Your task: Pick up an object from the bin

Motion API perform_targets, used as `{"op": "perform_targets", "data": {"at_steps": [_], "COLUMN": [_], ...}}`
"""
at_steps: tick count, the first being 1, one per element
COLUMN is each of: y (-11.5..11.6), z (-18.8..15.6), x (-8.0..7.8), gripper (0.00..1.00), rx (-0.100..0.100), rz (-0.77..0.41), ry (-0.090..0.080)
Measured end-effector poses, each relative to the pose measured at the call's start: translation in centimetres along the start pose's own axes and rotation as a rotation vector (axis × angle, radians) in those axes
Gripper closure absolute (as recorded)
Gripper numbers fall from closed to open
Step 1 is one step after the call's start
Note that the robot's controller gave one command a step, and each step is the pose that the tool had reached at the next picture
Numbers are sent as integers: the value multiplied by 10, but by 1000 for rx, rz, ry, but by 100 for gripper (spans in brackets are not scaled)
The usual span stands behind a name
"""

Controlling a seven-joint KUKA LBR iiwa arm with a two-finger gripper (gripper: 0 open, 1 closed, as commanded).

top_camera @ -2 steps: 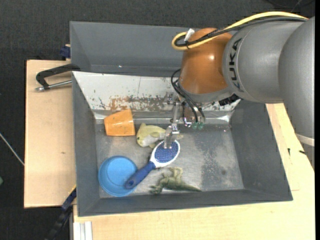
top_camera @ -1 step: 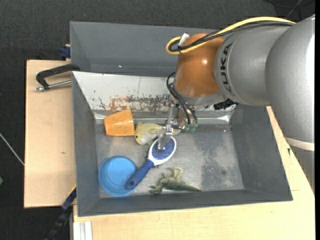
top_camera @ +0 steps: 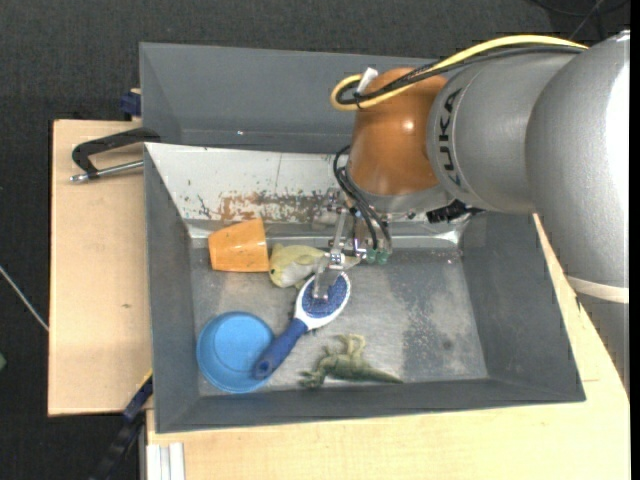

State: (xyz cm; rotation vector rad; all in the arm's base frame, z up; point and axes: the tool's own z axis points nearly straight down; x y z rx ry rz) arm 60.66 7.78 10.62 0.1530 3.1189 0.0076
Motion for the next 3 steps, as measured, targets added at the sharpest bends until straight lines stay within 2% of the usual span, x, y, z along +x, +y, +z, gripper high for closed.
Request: {"op": "perform_targets", "data": {"at_steps": [1,3], "y": [0,3], "z": [5,-98], "x": [2,-5], "gripper": [100,100], "rx": [0,2], "rz": [0,-2], "ry": [5,7]}}
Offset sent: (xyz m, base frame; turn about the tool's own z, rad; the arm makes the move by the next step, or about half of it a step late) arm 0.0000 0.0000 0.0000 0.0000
